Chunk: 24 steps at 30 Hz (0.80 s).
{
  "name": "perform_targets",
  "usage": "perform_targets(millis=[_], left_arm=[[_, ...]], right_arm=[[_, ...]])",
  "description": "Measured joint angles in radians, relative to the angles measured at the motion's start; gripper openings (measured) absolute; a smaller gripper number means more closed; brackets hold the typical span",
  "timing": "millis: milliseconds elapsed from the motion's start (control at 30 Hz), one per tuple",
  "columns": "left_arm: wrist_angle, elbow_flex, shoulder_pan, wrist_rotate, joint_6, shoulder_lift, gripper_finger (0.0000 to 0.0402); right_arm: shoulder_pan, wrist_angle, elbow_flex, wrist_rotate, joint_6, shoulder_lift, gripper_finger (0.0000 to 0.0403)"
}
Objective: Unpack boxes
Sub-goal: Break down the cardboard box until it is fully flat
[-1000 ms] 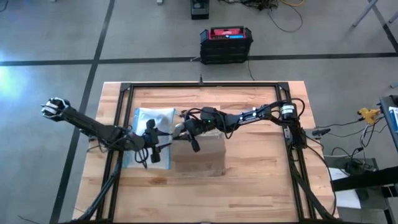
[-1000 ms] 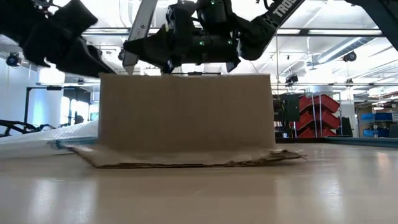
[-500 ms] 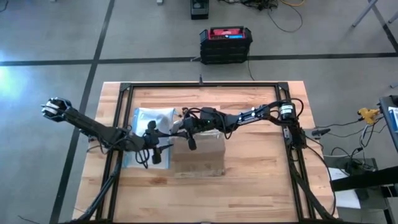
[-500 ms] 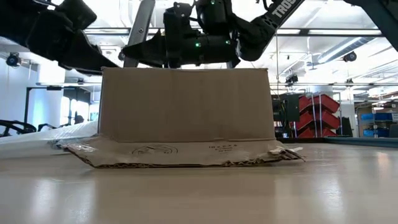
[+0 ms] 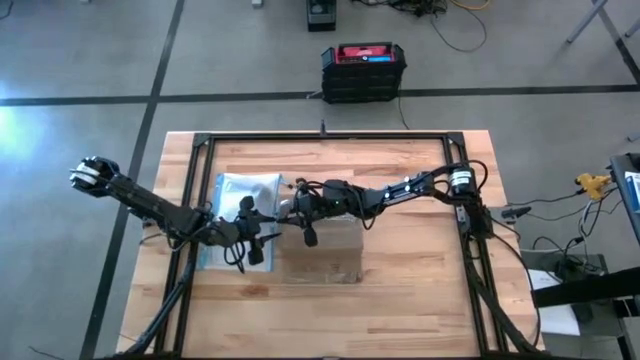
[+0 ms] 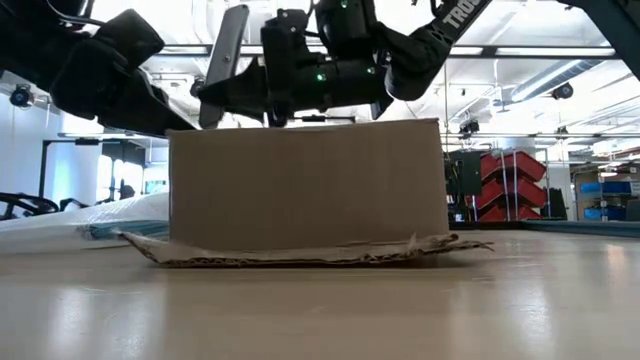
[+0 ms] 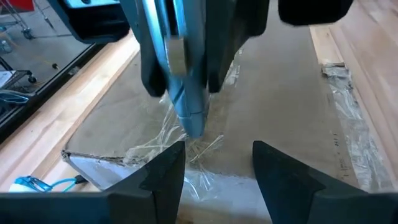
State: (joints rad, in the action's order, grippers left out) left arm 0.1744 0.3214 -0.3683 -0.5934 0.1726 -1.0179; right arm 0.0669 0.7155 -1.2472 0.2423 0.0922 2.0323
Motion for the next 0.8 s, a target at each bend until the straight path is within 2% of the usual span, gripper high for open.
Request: perform_targets(millis=[367,500,600,800], left_arm=[[-0.068,0.023,0.012,0.088,-0.061,0.166,0.0185],[-0.072,0.019,0.078,0.101,-0.103,0.197,0.0183],[-0.085,0.001,0.163,0.191,-0.112,0.201,0.0183],[-0.020,0.001,0.286,0.444,-0.149,0.188,0.0183]], right_arm=[[-0.009,0.080,0.019,-0.030,-0.035,-0.001,0.0050],[-0.012,0.082,0.019,-0.038,-0.030,0.000,0.0050],[-0.013,0.084,0.020,-0.041,-0.028,0.002,0.0050],[-0.015,0.084,0.022,-0.054,-0.029,0.002,0.0050]])
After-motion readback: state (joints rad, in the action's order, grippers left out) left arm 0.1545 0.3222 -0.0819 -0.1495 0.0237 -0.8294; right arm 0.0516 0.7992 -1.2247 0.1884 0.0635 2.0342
